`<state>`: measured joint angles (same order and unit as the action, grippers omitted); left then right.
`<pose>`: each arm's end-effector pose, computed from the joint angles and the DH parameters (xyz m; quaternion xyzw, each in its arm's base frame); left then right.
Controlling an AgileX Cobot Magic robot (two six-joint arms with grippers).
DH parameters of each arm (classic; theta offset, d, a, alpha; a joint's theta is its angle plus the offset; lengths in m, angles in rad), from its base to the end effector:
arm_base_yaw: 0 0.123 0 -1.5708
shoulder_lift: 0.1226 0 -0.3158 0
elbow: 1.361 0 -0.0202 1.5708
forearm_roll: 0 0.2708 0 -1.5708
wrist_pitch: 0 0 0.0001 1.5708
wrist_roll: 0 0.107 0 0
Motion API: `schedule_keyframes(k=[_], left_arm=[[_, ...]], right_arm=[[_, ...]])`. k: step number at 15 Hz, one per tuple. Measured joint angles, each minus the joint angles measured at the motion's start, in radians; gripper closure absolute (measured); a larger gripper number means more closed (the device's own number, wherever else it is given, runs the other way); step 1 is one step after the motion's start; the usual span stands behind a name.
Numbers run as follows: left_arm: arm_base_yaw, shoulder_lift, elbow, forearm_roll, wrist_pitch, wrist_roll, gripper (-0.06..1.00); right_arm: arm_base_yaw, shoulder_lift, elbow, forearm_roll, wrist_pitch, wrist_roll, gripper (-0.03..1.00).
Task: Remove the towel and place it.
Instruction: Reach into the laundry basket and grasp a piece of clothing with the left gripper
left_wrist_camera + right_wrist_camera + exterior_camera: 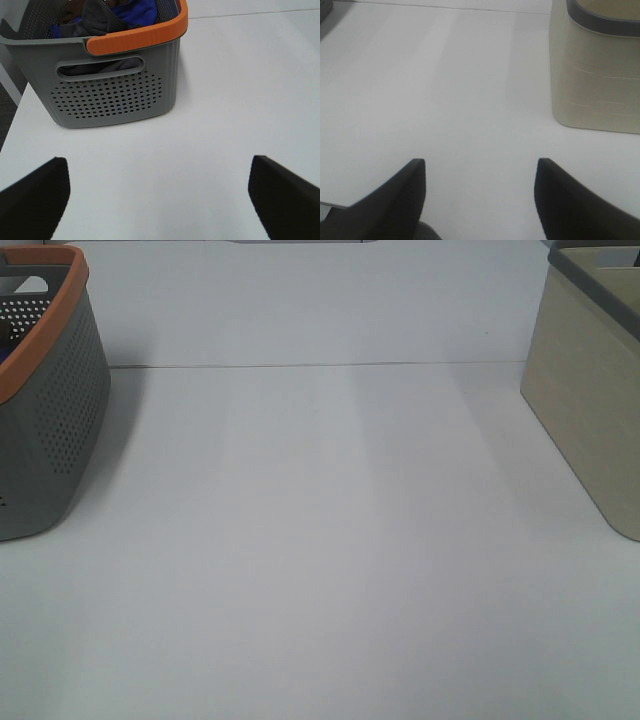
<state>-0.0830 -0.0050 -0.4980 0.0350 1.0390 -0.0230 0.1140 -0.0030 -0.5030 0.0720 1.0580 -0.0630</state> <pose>-0.0033 0.0035 0.2811 0.0249 0.8462 -0.0107 0.5321 -0.0056 0.0061 0.2810 -0.0766 0.8469 0.0493 0.5238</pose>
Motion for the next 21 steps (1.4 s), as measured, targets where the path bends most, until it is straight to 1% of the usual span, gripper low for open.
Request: schedule_keyframes(k=[21], left_arm=[[0.0,0.008,0.0,0.008,0.0,-0.017,0.04]], right_arm=[[0.0,0.0,0.0,0.0,0.0,0.0,0.33]])
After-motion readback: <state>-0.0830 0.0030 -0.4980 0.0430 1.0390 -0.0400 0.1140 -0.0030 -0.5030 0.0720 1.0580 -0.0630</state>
